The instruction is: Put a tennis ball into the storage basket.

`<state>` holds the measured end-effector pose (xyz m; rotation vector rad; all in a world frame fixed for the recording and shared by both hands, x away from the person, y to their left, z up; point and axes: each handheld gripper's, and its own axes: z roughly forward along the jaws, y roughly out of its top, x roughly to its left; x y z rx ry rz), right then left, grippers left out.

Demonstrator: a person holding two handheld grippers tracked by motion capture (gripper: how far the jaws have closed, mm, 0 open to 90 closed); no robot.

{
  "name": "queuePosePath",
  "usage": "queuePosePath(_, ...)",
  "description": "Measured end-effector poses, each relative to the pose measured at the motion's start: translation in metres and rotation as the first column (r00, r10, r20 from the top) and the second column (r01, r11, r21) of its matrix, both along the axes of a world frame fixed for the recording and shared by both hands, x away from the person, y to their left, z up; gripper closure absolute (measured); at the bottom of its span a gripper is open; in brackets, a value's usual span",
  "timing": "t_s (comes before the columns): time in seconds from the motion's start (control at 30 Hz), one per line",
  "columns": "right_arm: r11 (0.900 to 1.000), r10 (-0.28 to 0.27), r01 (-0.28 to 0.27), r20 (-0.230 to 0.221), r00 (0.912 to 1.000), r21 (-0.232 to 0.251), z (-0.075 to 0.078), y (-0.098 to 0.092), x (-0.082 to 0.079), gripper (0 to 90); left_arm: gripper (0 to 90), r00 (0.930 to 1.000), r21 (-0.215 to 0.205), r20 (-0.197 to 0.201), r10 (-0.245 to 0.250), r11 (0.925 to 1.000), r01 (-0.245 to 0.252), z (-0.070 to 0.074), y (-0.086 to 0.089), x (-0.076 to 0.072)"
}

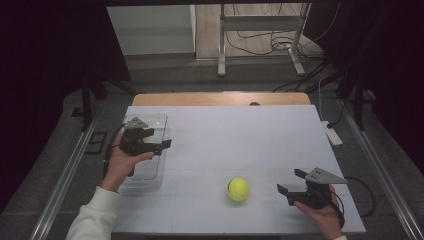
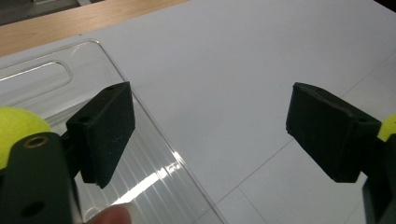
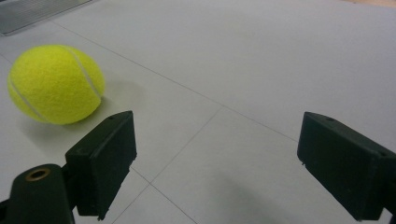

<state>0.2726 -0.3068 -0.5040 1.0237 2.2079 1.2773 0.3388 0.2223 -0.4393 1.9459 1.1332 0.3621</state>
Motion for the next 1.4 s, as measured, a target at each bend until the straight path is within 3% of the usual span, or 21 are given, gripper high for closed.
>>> queuePosePath(0.63,1.0,0.004,-0.004,-0.002,1.0,0.002,0.0,0.003,0.002,12.1,16.4,0.9975,-0.005,-0.005,-0.071,0.9975,0.071,-0.003,-0.017,-0.007)
queuePosePath(0.8,1.0,0.0,0.0,-0.008,1.0,0.001,-0.001,0.002,0.003,12.1,16.3,0.9963,0.014,-0.018,-0.084,0.9964,0.084,-0.007,-0.022,-0.006)
queuePosePath(1.4,1.0,0.016,-0.016,0.008,0.9998,-0.001,0.001,0.004,-0.001,12.1,16.3,0.9863,-0.006,-0.022,-0.163,0.9866,0.163,-0.003,-0.044,-0.017)
